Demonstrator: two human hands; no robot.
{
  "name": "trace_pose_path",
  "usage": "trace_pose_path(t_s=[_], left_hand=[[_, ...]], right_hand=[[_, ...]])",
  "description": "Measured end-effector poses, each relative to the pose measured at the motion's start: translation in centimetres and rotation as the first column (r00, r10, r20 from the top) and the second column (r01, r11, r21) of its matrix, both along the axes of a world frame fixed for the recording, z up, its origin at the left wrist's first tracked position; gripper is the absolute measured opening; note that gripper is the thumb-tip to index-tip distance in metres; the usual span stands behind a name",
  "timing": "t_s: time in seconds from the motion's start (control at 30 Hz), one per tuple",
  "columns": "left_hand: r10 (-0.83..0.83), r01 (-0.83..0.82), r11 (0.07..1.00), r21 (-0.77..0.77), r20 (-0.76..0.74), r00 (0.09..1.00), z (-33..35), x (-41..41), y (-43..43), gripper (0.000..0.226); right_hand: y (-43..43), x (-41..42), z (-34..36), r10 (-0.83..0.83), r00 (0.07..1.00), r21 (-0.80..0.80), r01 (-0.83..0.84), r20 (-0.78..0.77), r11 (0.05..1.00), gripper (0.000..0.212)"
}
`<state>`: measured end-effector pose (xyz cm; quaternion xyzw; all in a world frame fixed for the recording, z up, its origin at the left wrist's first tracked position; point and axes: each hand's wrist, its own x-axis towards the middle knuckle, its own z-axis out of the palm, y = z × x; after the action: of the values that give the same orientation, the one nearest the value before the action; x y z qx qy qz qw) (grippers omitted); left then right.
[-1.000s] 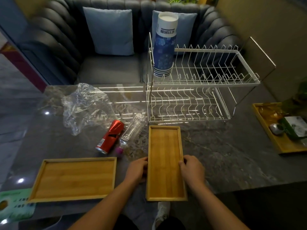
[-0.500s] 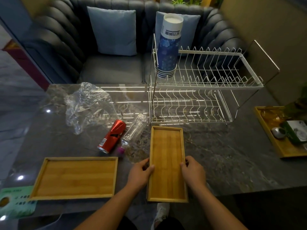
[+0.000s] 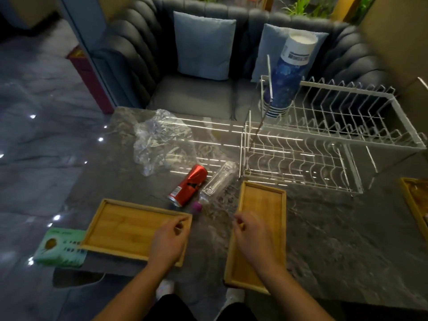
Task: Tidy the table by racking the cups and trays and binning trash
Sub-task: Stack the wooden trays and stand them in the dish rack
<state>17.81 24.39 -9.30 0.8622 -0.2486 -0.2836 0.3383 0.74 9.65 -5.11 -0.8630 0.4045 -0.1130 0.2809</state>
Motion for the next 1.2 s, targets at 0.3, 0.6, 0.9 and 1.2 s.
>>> trace_pose_path(t_s=[0.3, 0.6, 0.9, 1.2], left_hand=[[0.229, -0.404, 0.859, 0.314, 0.469, 0.853, -0.7, 12.3, 11.1, 0.048], [0.208, -0.337, 0.855, 0.394, 0.335, 0.919, -2.1, 15.2, 12.5, 0.033], [0.430, -0.449, 0.894, -0.013, 0.316, 0.846, 1.0, 14.9, 12.1, 0.022], [0.344, -0.304, 0.926, -0.225, 0.166, 0.924, 4.0, 10.7, 6.2, 0.024]], right_hand=[[4.8, 10.1, -4.2, 0.012, 0.960, 0.322, 0.081, -0.279, 0.943, 0.025], [7.1, 11.6, -5.4, -0.110, 0.939, 0.340, 0.226, -0.327, 0.913, 0.021], [6.4, 10.4, -3.1, -0.297, 0.945, 0.306, 0.327, -0.141, 0.894, 0.015], [1.7, 1.1, 2.3, -0.256, 0.967, 0.528, 0.212, 0.010, 0.822, 0.049]])
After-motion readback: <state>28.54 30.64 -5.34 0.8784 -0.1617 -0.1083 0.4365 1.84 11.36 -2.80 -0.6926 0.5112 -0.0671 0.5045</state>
